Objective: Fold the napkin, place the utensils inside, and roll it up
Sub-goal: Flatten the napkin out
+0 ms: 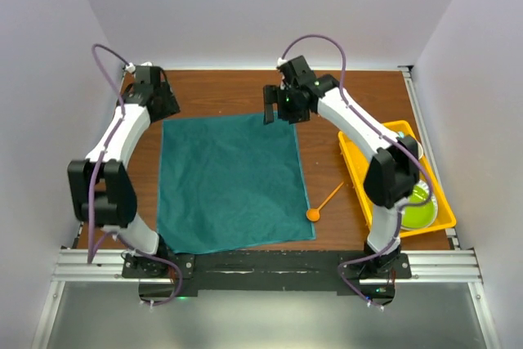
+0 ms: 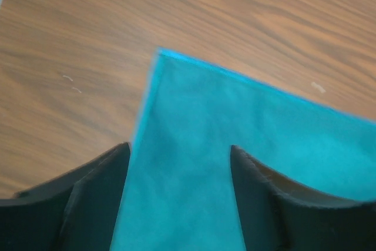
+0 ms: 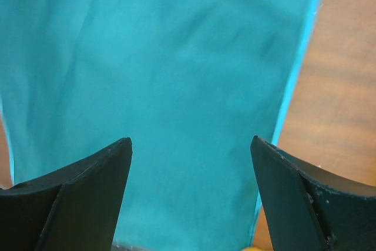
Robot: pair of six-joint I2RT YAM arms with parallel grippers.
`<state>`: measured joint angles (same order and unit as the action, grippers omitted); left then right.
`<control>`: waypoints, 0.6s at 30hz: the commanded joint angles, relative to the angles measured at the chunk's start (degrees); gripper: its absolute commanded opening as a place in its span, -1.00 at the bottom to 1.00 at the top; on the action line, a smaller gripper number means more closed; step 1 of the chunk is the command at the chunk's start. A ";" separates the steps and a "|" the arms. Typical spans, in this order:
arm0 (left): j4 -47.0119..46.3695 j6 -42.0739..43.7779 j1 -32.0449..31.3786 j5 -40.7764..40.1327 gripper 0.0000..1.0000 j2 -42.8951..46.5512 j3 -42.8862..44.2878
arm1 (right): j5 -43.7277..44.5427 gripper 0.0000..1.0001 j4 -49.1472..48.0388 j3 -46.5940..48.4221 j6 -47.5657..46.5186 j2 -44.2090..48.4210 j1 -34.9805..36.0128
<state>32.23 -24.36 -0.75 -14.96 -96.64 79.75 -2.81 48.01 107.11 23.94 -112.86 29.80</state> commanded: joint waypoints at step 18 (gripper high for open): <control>-15.09 -9.13 -1.71 20.23 -0.75 8.94 -29.91 | -1.50 -0.24 -10.38 -24.49 -6.81 6.25 1.75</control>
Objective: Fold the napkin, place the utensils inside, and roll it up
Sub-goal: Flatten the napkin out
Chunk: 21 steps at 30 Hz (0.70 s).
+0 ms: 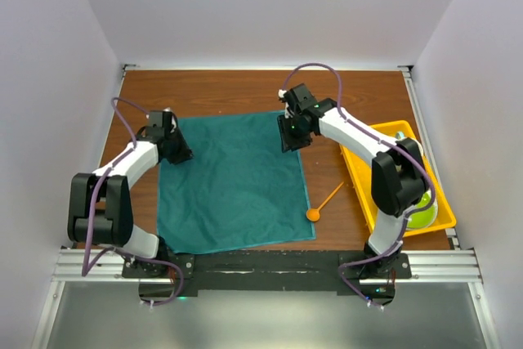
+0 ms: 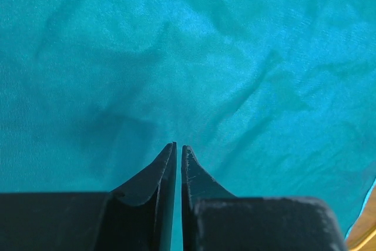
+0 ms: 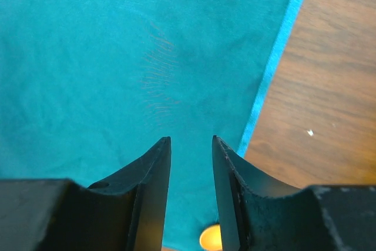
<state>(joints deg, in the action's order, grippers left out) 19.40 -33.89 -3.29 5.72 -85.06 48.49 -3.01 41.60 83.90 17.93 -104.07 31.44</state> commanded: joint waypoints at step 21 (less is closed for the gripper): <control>-4.10 1.90 1.88 0.26 -0.96 -24.36 17.95 | 14.87 -0.17 -5.84 12.68 0.08 -19.41 -1.91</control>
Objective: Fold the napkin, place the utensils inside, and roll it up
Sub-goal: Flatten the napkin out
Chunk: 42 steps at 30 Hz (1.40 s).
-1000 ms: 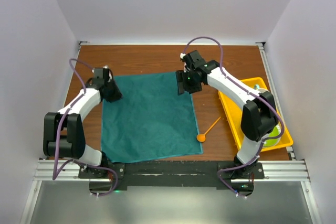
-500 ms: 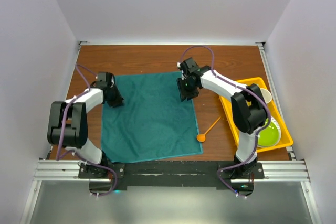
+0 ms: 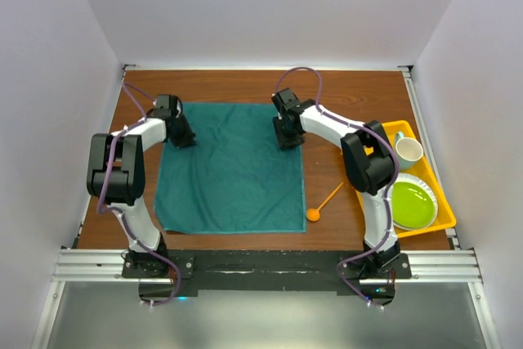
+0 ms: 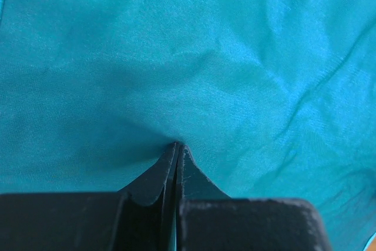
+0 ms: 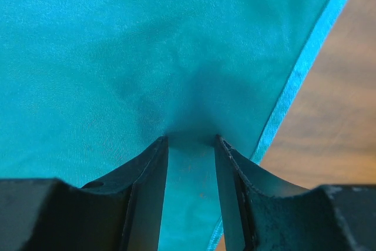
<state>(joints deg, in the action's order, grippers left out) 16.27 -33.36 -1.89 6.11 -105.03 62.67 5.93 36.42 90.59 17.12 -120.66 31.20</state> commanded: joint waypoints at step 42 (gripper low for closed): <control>38.84 -10.40 0.40 -24.48 0.34 66.25 23.19 | -0.84 0.69 -23.86 -10.18 -24.33 13.10 43.06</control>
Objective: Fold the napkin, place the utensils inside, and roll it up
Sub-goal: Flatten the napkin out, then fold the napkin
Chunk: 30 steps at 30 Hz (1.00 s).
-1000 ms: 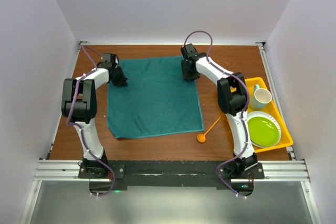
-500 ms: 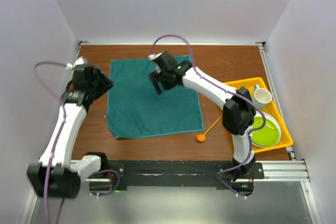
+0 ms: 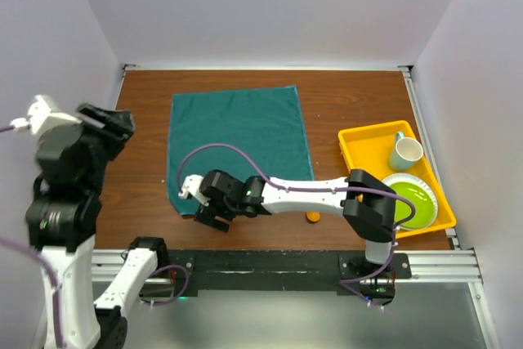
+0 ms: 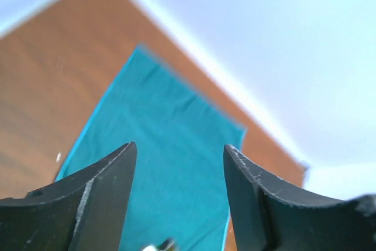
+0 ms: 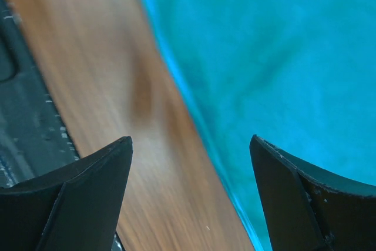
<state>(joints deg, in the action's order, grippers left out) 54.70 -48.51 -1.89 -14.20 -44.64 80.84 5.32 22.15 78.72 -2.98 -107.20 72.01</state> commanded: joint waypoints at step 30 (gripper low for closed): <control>8.50 13.71 0.31 6.20 0.28 7.55 17.42 | 20.00 -0.03 -10.28 31.51 -1.16 -22.10 6.57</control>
<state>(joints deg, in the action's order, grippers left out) 62.87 -37.30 -1.87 -8.69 -35.75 96.95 26.20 13.17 107.44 -6.11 -135.90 78.41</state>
